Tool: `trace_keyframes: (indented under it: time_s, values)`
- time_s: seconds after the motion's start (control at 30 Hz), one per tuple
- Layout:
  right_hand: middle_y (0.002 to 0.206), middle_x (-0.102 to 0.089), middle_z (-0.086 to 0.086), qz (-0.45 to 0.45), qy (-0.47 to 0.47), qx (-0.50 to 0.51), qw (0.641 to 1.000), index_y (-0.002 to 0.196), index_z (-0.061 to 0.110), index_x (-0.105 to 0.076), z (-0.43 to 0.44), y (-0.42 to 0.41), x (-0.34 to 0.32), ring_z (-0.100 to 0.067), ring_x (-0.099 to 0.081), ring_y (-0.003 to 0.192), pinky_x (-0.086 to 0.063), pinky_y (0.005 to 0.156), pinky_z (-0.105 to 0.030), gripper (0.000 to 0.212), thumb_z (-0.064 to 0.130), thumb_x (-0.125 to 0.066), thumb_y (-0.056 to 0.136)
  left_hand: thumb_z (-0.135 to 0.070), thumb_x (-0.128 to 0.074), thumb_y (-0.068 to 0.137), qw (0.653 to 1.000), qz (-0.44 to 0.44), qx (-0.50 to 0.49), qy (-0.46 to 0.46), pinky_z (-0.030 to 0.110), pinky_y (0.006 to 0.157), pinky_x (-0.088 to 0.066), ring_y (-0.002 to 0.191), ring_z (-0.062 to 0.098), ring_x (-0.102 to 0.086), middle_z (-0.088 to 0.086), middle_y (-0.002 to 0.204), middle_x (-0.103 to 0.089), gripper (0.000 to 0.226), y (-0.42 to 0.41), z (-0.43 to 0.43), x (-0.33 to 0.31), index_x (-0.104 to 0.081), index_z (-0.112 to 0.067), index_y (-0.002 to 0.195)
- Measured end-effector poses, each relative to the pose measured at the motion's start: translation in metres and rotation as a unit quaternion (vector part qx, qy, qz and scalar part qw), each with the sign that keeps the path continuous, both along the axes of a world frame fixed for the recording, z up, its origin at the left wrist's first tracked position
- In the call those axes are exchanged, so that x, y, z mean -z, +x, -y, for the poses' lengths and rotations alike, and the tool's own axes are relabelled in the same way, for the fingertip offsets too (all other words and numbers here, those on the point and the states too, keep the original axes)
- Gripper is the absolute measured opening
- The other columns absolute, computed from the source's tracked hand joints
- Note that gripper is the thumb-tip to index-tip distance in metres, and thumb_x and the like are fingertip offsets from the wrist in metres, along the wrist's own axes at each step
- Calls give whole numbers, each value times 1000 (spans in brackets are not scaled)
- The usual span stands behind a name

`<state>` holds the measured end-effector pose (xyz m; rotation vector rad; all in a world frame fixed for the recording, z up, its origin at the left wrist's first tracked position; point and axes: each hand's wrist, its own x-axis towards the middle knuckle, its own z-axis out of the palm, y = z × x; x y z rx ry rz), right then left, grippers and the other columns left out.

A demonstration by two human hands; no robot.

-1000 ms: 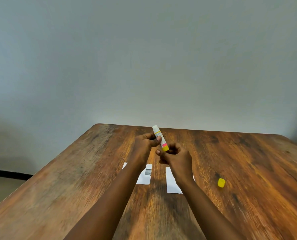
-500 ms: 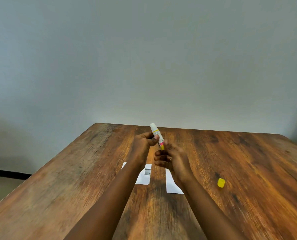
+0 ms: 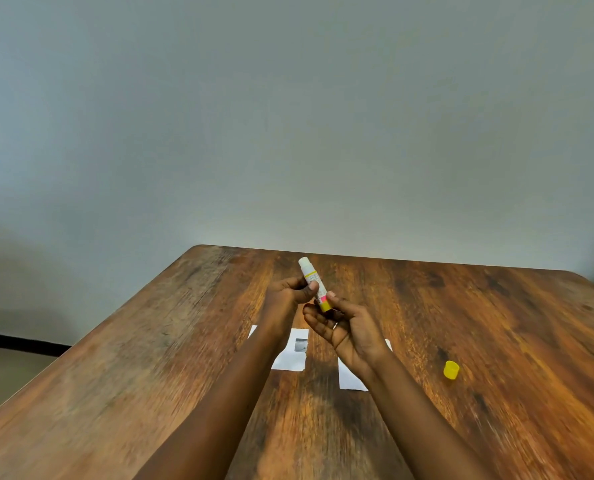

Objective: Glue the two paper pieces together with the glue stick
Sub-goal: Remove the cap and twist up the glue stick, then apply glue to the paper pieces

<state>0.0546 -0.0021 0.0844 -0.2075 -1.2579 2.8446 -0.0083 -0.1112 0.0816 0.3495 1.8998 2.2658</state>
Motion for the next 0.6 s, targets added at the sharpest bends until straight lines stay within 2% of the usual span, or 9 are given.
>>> trace_keyframes:
  time_s: [0.07,0.13,0.17,0.23,0.3,0.33,0.37,0.47,0.6]
  values:
    - [79,-73,-19,-2,-37,6,999,90,-3,-68,2,-4,4,-24,-73,67,-60,55,-28,16,9,-58,88,-19,-65,85,1000,-11,4,-20,44,100,-49,98,26,-68,12,100,-74,23,0,1,6,-72,-5,102]
    - [78,-71,-16,5,-32,21,999,87,-3,-68,3,-8,9,-17,-71,62,-57,51,-23,14,7,-59,87,-16,-66,84,999,-15,14,-35,39,102,-48,102,23,-67,12,106,-73,27,-2,4,11,-71,-3,107]
    - [78,-68,-16,12,-28,30,999,86,-4,-67,3,-10,13,-15,-70,59,-56,50,-21,13,6,-59,87,-14,-66,84,999,-14,28,-43,34,100,-49,102,20,-67,13,109,-72,28,-3,6,14,-70,-2,110]
    - [78,-65,-16,29,-26,48,998,86,-6,-64,1,-14,20,-13,-68,55,-56,49,-21,12,4,-58,87,-12,-64,86,996,-3,58,-65,20,87,-52,101,15,-65,14,117,-69,32,-7,12,22,-66,1,115]
    - [77,-62,-17,47,-26,70,996,88,-6,-62,-1,-18,29,-14,-65,54,-56,48,-22,11,3,-57,88,-14,-61,89,991,-4,44,-127,10,75,-49,107,15,-62,13,126,-64,33,-12,20,30,-64,-1,119]
    - [76,-60,-16,53,-26,81,995,91,-6,-61,-2,-19,32,-14,-63,55,-56,48,-23,10,3,-57,88,-15,-57,92,983,-17,21,-184,7,76,-47,111,15,-59,11,131,-61,33,-16,25,35,-62,-3,122]
    - [74,-58,-15,59,-27,89,994,92,-6,-60,-3,-20,36,-15,-61,58,-57,49,-24,11,4,-58,88,-16,-53,94,967,-34,-6,-251,6,83,-43,117,16,-56,8,136,-57,34,-22,31,43,-59,-7,126]
    - [73,-61,-15,75,-21,99,992,91,-3,-61,-4,-22,46,-19,-61,63,-58,53,-27,10,6,-61,86,-11,-41,98,891,-54,-86,-442,27,106,-34,131,23,-45,7,144,-48,38,-38,53,70,-52,-13,134]
    - [79,-65,-17,88,-10,115,989,92,0,-62,-4,-26,56,-22,-65,68,-59,54,-28,12,6,-66,82,-11,-39,96,816,-79,-85,-567,41,112,-34,133,28,-40,7,145,-46,44,-51,75,99,-49,-23,138]
